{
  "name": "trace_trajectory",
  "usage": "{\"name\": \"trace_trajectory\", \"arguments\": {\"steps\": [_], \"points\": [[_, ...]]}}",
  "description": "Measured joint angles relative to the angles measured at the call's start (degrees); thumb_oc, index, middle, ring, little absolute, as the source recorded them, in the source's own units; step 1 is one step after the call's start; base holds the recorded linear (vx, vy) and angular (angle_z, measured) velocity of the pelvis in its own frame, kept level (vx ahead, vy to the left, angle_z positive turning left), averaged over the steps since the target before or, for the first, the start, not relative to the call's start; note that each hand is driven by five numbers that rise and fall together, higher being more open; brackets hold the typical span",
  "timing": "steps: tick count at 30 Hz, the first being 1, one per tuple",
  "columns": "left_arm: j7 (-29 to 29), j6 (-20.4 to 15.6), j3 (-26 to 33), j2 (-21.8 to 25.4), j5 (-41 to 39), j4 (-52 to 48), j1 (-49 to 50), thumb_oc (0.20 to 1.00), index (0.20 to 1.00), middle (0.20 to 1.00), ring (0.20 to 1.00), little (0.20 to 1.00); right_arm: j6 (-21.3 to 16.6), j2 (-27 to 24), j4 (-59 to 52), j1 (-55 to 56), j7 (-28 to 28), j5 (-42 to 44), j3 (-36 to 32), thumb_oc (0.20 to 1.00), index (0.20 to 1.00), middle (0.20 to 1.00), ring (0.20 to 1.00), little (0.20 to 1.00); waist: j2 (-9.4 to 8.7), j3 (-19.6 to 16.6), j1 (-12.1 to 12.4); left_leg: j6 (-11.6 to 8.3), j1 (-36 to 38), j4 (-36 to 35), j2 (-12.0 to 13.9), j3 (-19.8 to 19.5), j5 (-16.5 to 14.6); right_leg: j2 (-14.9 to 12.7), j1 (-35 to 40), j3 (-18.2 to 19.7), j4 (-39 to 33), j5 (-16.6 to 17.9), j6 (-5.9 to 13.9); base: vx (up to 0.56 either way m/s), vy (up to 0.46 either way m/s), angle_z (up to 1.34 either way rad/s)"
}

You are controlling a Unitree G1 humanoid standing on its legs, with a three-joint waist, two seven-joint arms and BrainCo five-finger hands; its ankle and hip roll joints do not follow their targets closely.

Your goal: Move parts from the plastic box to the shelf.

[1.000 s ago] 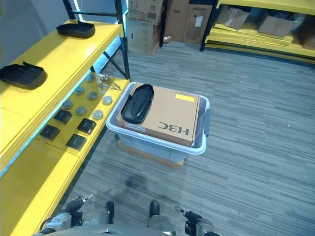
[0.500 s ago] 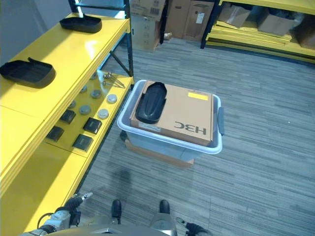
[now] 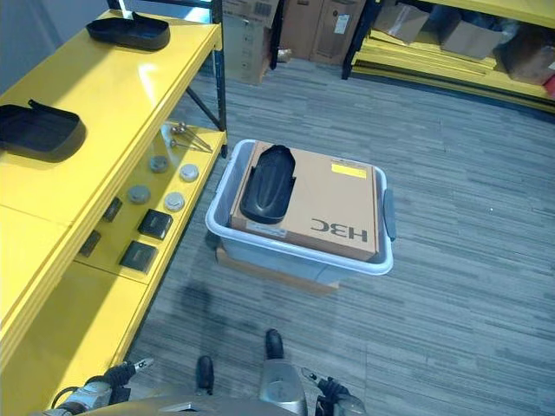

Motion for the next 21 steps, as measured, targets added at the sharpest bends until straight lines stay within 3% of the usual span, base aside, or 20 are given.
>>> {"name": "trace_trajectory", "arguments": {"steps": [2,3,5,8,11,12,15,16,18,21], "points": [[0.0,0.0,1.0,-0.3,-0.1,0.5,0.5,1.000,1.000,1.000,1.000,1.000,0.0,0.4,0.0,-0.3,0.1,-1.3,0.4,1.000,1.000,1.000,1.000,1.000,-0.60,-0.2,-0.5,-1.48,0.5,0.0,0.6,0.3,-0.8,-0.6,-1.4,-1.1,0.5,4.6,-0.01,0.07,-0.278,-0.02],[0.0,-0.1,1.1,-0.8,-0.3,0.4,1.1,1.000,1.000,1.000,1.000,1.000,0.0,0.2,0.0,-0.3,0.3,-1.8,0.5,1.000,1.000,1.000,1.000,1.000,0.12,0.0,-0.6,-2.42,0.7,0.0,1.6,-0.1,-1.2,0.7,-0.3,-1.5,0.7,5.6,-0.15,0.06,-0.207,0.07],[0.1,-0.1,1.1,-2.0,-1.2,0.2,0.8,1.000,1.000,1.000,1.000,1.000,0.1,-0.4,0.0,-0.4,1.0,-2.2,0.7,1.000,1.000,1.000,1.000,1.000,1.52,0.3,-0.5,-3.33,0.7,1.8,4.3,-1.0,-1.5,3.5,1.9,-2.8,-1.1,4.8,-1.78,0.07,-0.216,0.14],[0.2,-0.8,2.0,-2.5,-4.0,-2.1,-0.3,1.000,1.000,1.000,1.000,1.000,-0.9,-1.5,-3.1,-0.8,1.2,-3.5,3.8,1.000,1.000,1.000,1.000,1.000,1.36,0.1,0.1,-4.81,-3.4,12.0,5.8,-4.6,-0.6,4.8,4.7,-6.1,-1.1,2.6,-4.69,0.04,-0.166,0.45],[0.0,-1.3,3.3,-4.3,-4.1,-3.9,-0.9,1.000,1.000,1.000,1.000,1.000,-5.7,-3.4,-8.2,-2.2,-0.7,-4.5,7.4,1.000,1.000,1.000,1.000,1.000,0.70,0.7,1.4,-7.50,-14.1,30.5,4.8,-6.3,0.2,4.1,5.9,-7.8,-1.1,1.2,-8.11,0.06,0.035,0.32],[0.0,-1.3,3.0,-4.6,-3.9,-4.4,-0.7,1.000,1.000,1.000,1.000,1.000,-6.4,-4.3,-11.3,-3.2,-1.5,-4.3,7.9,1.000,1.000,1.000,1.000,1.000,1.10,0.8,1.6,-7.54,-14.6,29.4,5.1,-5.3,0.1,4.1,6.1,-8.0,-1.4,1.0,-8.16,0.09,0.175,0.06],[0.1,-2.4,2.9,-5.8,-2.5,-6.3,1.2,1.000,1.000,1.000,1.000,1.000,-9.0,-7.1,-23.0,-3.6,-4.1,-4.2,8.2,1.000,1.000,1.000,1.000,1.000,2.93,1.0,0.5,-7.50,-12.5,14.5,6.3,-3.6,0.5,5.0,5.9,-8.3,-1.2,0.7,-7.79,0.08,0.189,-0.03],[0.3,-2.4,1.6,-5.7,0.0,-7.6,1.7,1.000,1.000,1.000,1.000,1.000,-8.5,-9.1,-34.8,-2.2,-6.8,-3.8,8.4,1.000,1.000,1.000,1.000,1.000,3.28,1.1,-0.2,-7.30,-9.9,6.5,7.5,-2.1,1.6,5.9,6.1,-9.0,-1.2,1.1,-7.15,0.06,0.223,-0.04],[1.0,-2.5,0.8,-5.8,1.3,-8.6,2.9,1.000,1.000,1.000,1.000,1.000,-8.1,-11.2,-46.5,1.3,-9.1,-3.9,7.2,1.000,1.000,1.000,1.000,1.000,3.58,1.1,-1.8,-7.35,-7.1,1.3,7.7,-2.2,3.3,6.8,5.7,-8.9,-1.3,0.8,-7.00,0.05,0.160,-0.02],[2.0,-2.5,1.5,-5.7,1.4,-8.6,3.7,1.000,1.000,1.000,1.000,1.000,-8.5,-15.4,-67.9,7.4,-14.2,-7.2,1.1,1.000,1.000,1.000,1.000,1.000,5.21,2.7,-5.0,-6.68,-2.9,-0.5,7.9,-1.1,4.0,8.0,5.6,-8.9,-1.1,1.3,-6.18,0.05,0.108,0.00]]}}
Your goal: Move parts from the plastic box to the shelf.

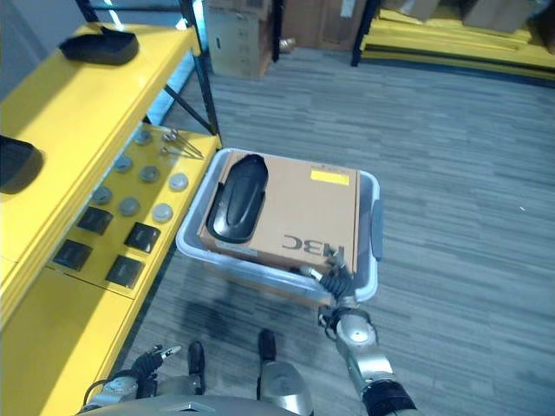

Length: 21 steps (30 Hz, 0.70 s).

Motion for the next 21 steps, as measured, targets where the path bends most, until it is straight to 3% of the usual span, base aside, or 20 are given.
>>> {"name": "trace_trajectory", "arguments": {"steps": [2,4,6,8,15,17,18,20,21], "points": [[0.6,0.0,0.6,1.3,-0.4,0.0,0.2,1.000,1.000,1.000,1.000,1.000,-1.5,-1.5,-7.5,1.7,-1.8,-3.0,-3.3,1.000,1.000,1.000,1.000,1.000,-1.95,0.8,-1.4,0.45,0.4,0.0,-1.3,0.8,-0.7,-1.1,-0.2,1.0,0.0,0.7,1.20,0.10,0.115,-0.07],[0.6,0.0,3.7,2.3,-2.5,0.1,1.2,1.000,1.000,1.000,1.000,1.000,-2.3,-2.7,-18.2,4.3,-2.0,-4.2,-6.9,1.000,1.000,1.000,1.000,1.000,-3.16,0.7,-1.5,2.18,1.0,0.0,-3.4,2.0,-1.4,-3.3,-0.1,2.3,0.0,0.8,2.89,0.08,0.092,-0.22],[0.5,0.0,3.9,3.0,-2.7,0.2,2.0,1.000,1.000,1.000,1.000,1.000,-4.3,-2.7,-17.3,2.6,-1.3,-4.5,-6.8,1.000,1.000,1.000,1.000,1.000,-3.36,0.6,-1.5,3.02,0.9,0.0,-4.3,2.5,-1.8,-4.2,-0.3,3.3,0.0,0.8,3.45,0.04,0.040,-0.14],[0.5,-0.2,3.2,3.4,-2.7,0.1,2.2,1.000,1.000,1.000,1.000,1.000,-3.4,-2.8,-14.0,0.2,-0.8,-4.2,-6.2,1.000,1.000,1.000,1.000,1.000,-3.31,0.6,-1.2,3.20,0.6,0.0,-5.0,2.4,-2.3,-4.8,-0.3,3.3,0.0,0.7,4.06,0.02,0.014,0.02],[-0.1,-1.6,-3.2,3.2,-3.7,-4.2,-0.1,1.000,1.000,1.000,1.000,1.000,4.8,-4.8,1.9,-18.7,-4.3,-4.5,1.5,1.000,1.000,1.000,1.000,1.000,-1.59,1.6,3.8,3.44,-4.0,0.3,-5.0,1.4,-0.1,-5.0,-4.4,1.7,0.0,2.1,3.82,-0.06,0.009,0.11],[-0.6,-1.7,-4.0,2.7,-3.7,-5.0,-0.8,1.000,1.000,1.000,1.000,1.000,6.8,-4.8,6.8,-26.1,-5.8,-6.0,3.7,1.000,1.000,1.000,1.000,1.000,-1.09,3.0,5.3,3.28,-5.6,0.3,-5.1,0.6,0.6,-5.1,-5.3,1.0,0.0,2.4,3.64,-0.08,-0.006,0.25],[-0.9,-1.7,-5.0,2.3,-3.7,-4.7,-3.4,1.000,1.000,1.000,1.000,1.000,8.3,-5.2,9.5,-32.0,-6.6,-6.3,4.3,1.000,1.000,1.000,1.000,1.000,-0.64,5.3,6.6,3.11,-6.5,0.4,-5.1,0.0,1.4,-5.0,-6.2,0.2,0.0,2.8,3.47,-0.06,-0.002,0.31],[-0.9,-2.1,-5.1,2.2,-3.8,-5.5,-3.7,1.000,1.000,1.000,1.000,1.000,9.5,-5.1,9.7,-34.2,-7.0,-8.0,5.4,1.000,1.000,1.000,1.000,1.000,-0.22,6.6,8.9,2.99,-7.2,0.3,-4.9,-0.9,1.6,-4.9,-6.1,-0.6,0.0,2.7,3.45,-0.07,0.019,0.19],[-0.9,-2.3,-5.1,2.3,-3.8,-5.8,-4.0,1.000,1.000,1.000,1.000,1.000,10.4,-5.3,10.8,-36.7,-7.6,-8.5,6.5,1.000,1.000,1.000,1.000,1.000,-0.27,7.5,8.8,2.96,-7.3,0.3,-4.9,-0.9,1.6,-4.9,-6.2,-0.5,0.0,2.7,3.46,-0.05,0.037,0.04]]}}
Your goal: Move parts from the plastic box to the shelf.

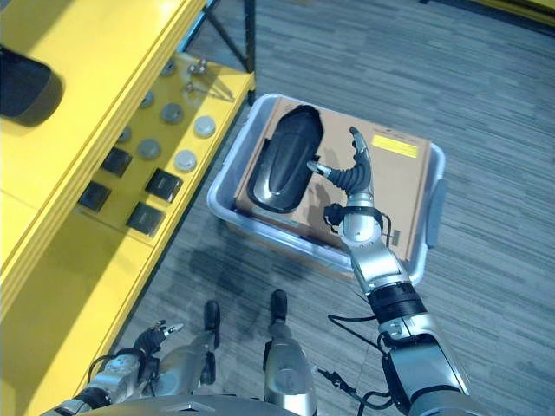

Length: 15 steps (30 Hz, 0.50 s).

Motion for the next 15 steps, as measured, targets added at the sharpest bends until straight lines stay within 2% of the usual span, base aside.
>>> {"name": "trace_trajectory", "arguments": {"steps": [2,5,10,15], "points": [[-0.2,-0.2,-0.5,0.1,0.0,0.2,-2.4,1.000,1.000,1.000,1.000,1.000,2.4,-2.5,3.1,-5.9,-1.7,-4.6,1.5,1.000,1.000,1.000,1.000,1.000,0.31,2.8,0.0,-0.40,-0.9,0.0,-0.3,-0.7,0.4,-0.4,-0.9,-1.1,0.0,0.1,0.04,-0.04,0.042,0.24],[-0.5,-0.4,-0.8,0.2,-1.6,-0.1,-3.1,1.000,1.000,1.000,1.000,1.000,5.6,-3.9,3.3,-6.6,-4.1,-8.9,1.8,1.000,1.000,1.000,1.000,1.000,0.38,3.6,0.9,0.18,-2.6,0.0,-0.6,-1.6,1.3,-0.6,-2.1,-2.0,0.0,0.6,0.00,-0.05,0.044,0.20],[-1.2,-0.3,-2.2,0.7,-3.4,-1.0,-4.1,1.000,1.000,1.000,1.000,1.000,9.4,-4.0,7.5,-8.2,-9.9,-11.3,1.9,1.000,1.000,1.000,1.000,1.000,0.66,5.8,1.0,0.46,-3.6,0.0,-1.3,-1.7,1.5,-1.3,-3.0,-2.1,0.0,0.7,0.21,-0.05,0.044,0.03],[-1.4,0.0,-2.8,1.1,-4.5,-2.0,-4.5,1.000,1.000,1.000,1.000,1.000,12.3,-4.0,7.9,-8.1,-12.7,-11.4,2.0,1.000,1.000,1.000,1.000,1.000,1.68,7.2,0.8,0.48,-4.2,0.0,-1.4,-1.5,1.5,-1.5,-3.8,-1.8,0.0,0.8,0.32,-0.02,0.045,-0.03]]}}
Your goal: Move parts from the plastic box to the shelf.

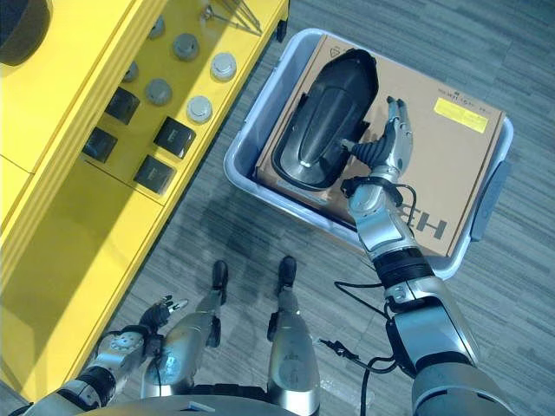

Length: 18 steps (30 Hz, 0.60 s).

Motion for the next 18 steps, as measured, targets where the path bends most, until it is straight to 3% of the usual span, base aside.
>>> {"name": "trace_trajectory", "arguments": {"steps": [4,8,9,10,14,18], "points": [[-0.2,0.1,-0.7,0.0,-0.4,-0.1,-0.5,1.000,1.000,1.000,1.000,1.000,0.8,0.0,4.8,-0.7,0.0,0.2,1.4,1.000,1.000,1.000,1.000,1.000,0.35,0.2,-0.1,0.00,0.0,0.0,0.0,0.0,0.0,0.0,-0.1,0.2,0.0,0.0,0.01,-0.07,0.040,-0.03],[-0.4,0.1,-2.2,0.2,-2.2,-1.4,-3.0,1.000,1.000,1.000,1.000,1.000,0.8,-1.3,9.8,-6.5,5.1,1.3,4.7,1.000,1.000,1.000,1.000,1.000,1.52,1.3,-0.2,0.15,-3.1,0.0,-0.3,0.2,1.2,-0.3,-3.3,0.5,0.0,0.9,0.09,-0.13,0.025,-0.03],[-0.5,0.1,-2.2,0.2,-2.3,-1.4,-3.3,1.000,1.000,1.000,1.000,1.000,0.9,-1.5,11.1,-7.6,6.2,1.3,5.3,0.730,0.730,0.730,0.730,0.730,1.55,1.4,-0.2,0.14,-3.3,0.1,-0.4,0.2,1.4,-0.3,-3.6,0.6,0.1,1.0,0.09,-0.10,-0.013,0.00],[-0.7,0.1,-2.7,0.2,-2.3,-1.3,-3.8,1.000,1.000,1.000,1.000,1.000,0.8,-2.3,13.3,-9.7,8.3,1.3,6.7,0.200,0.200,0.200,0.200,0.200,1.55,1.4,-0.2,0.14,-4.2,1.2,-0.4,0.1,1.4,-0.4,-4.2,0.6,0.8,0.9,0.10,-0.08,-0.015,0.06],[-1.2,0.1,-3.5,0.6,-2.3,-1.0,-5.5,1.000,1.000,1.000,1.000,1.000,2.3,-5.0,20.7,-17.4,15.7,1.2,11.0,0.200,0.200,0.200,0.200,0.200,1.56,1.5,0.6,-0.18,-6.0,3.8,-0.2,-0.5,1.3,-0.4,-6.3,0.2,4.8,-0.8,-0.44,-0.04,-0.011,0.07],[-1.9,-0.1,-4.0,0.8,-2.4,-0.8,-4.7,1.000,1.000,1.000,1.000,1.000,2.8,-7.1,22.8,-19.1,18.3,1.2,12.2,0.200,0.200,0.200,0.200,0.200,1.59,1.5,1.9,-0.59,-6.7,4.7,-0.1,-0.7,0.7,-0.5,-7.8,0.4,7.4,-1.0,-0.76,0.00,0.004,0.01]]}}
